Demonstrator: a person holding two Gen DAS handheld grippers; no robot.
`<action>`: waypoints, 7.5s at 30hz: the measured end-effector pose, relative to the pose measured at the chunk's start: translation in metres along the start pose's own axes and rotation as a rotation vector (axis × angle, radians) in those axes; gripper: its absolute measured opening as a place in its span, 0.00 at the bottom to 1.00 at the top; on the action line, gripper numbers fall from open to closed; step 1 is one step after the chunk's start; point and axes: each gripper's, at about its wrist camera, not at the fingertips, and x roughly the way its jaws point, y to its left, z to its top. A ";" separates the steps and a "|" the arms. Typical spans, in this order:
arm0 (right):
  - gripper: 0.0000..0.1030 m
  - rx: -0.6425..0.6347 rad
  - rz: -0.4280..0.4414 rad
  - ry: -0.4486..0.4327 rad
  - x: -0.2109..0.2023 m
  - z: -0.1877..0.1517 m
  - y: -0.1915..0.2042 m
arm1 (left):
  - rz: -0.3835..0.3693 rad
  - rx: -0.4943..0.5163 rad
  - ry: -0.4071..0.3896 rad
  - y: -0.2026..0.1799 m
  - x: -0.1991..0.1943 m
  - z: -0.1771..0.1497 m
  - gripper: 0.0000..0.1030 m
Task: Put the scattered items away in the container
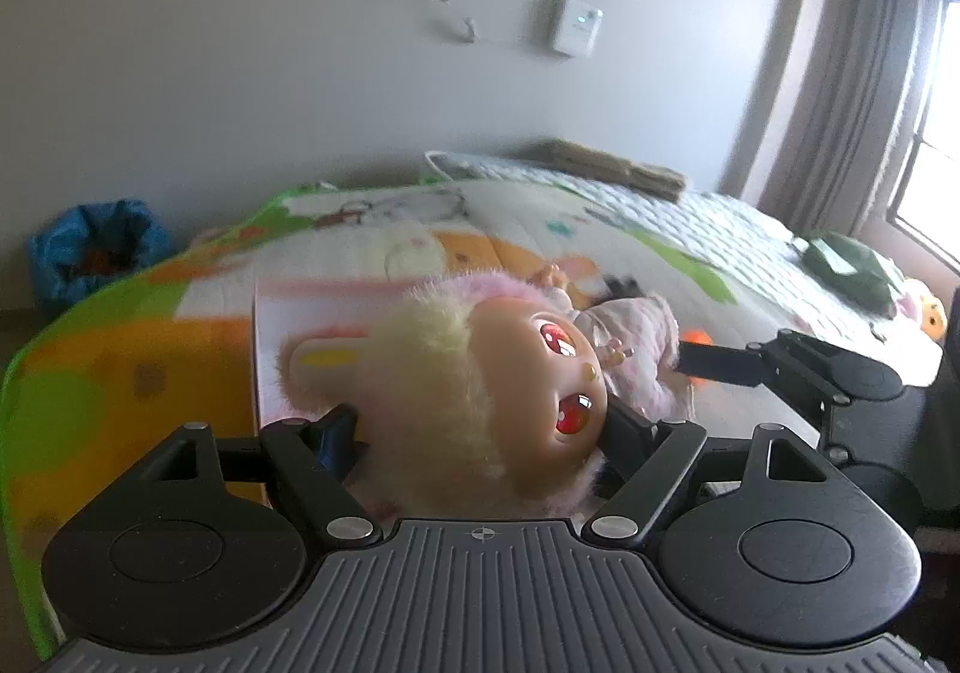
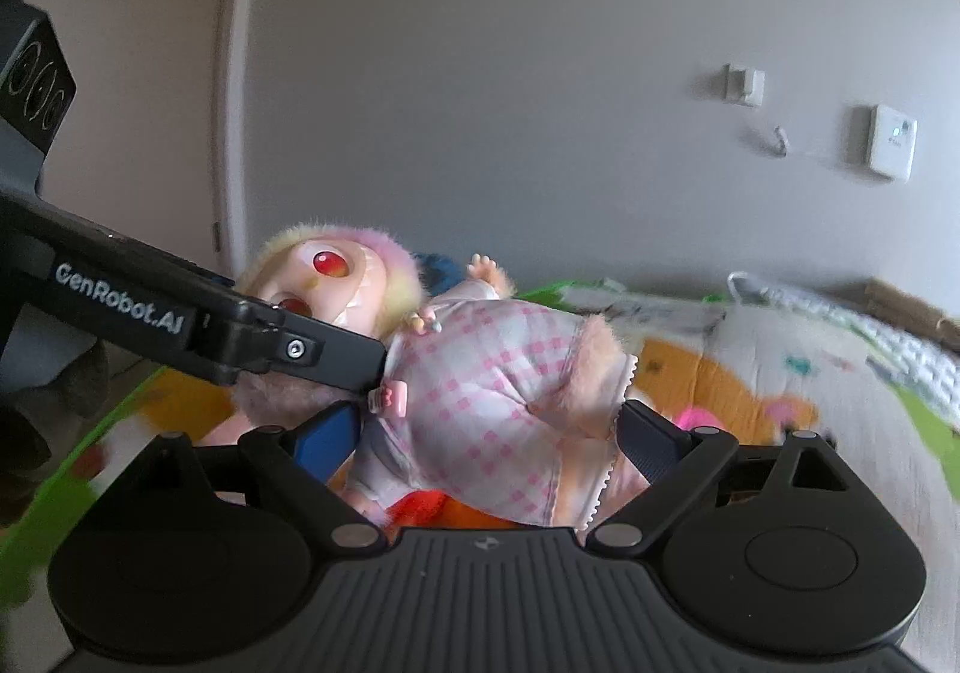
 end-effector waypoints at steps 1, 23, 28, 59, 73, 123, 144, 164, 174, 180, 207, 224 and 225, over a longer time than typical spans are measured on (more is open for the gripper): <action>0.90 -0.002 -0.014 -0.006 0.014 0.005 -0.002 | 0.002 -0.003 -0.002 0.007 0.011 0.012 0.81; 0.96 0.171 -0.084 0.054 0.011 -0.047 -0.076 | 0.031 -0.008 -0.067 0.021 0.053 0.015 0.94; 0.96 0.196 -0.130 0.069 -0.007 -0.062 -0.093 | 0.073 0.145 -0.114 -0.037 0.039 -0.016 0.96; 0.66 0.262 -0.291 0.080 0.034 -0.061 -0.145 | 0.000 -0.073 0.081 -0.056 0.050 -0.115 0.97; 0.57 0.573 -0.293 0.094 0.007 -0.098 -0.250 | -0.158 0.059 0.042 -0.107 0.151 0.034 0.93; 0.83 0.279 -0.073 0.081 -0.050 -0.063 -0.139 | -0.194 0.160 0.127 -0.138 0.030 -0.076 0.91; 0.69 -0.002 0.213 0.364 -0.041 -0.095 -0.050 | -0.096 -0.010 0.192 -0.057 0.009 -0.116 0.93; 0.51 0.575 -0.064 0.257 -0.100 -0.135 -0.138 | -0.338 0.078 0.268 -0.112 0.005 -0.137 0.94; 0.62 0.418 0.040 0.281 -0.145 -0.141 -0.084 | -0.230 0.092 0.263 -0.092 -0.016 -0.142 0.95; 0.69 0.364 -0.053 0.190 -0.187 -0.131 -0.067 | -0.220 0.168 0.271 -0.105 -0.018 -0.152 0.95; 0.89 0.087 -0.168 0.201 -0.192 -0.133 0.017 | -0.102 0.169 0.126 -0.092 -0.054 -0.158 0.96; 0.68 -0.022 -0.167 0.285 -0.185 -0.156 0.027 | 0.134 0.253 0.141 -0.074 -0.051 -0.164 0.82; 0.68 0.000 -0.189 0.282 -0.186 -0.156 0.022 | 0.152 0.253 0.136 -0.071 -0.054 -0.163 0.82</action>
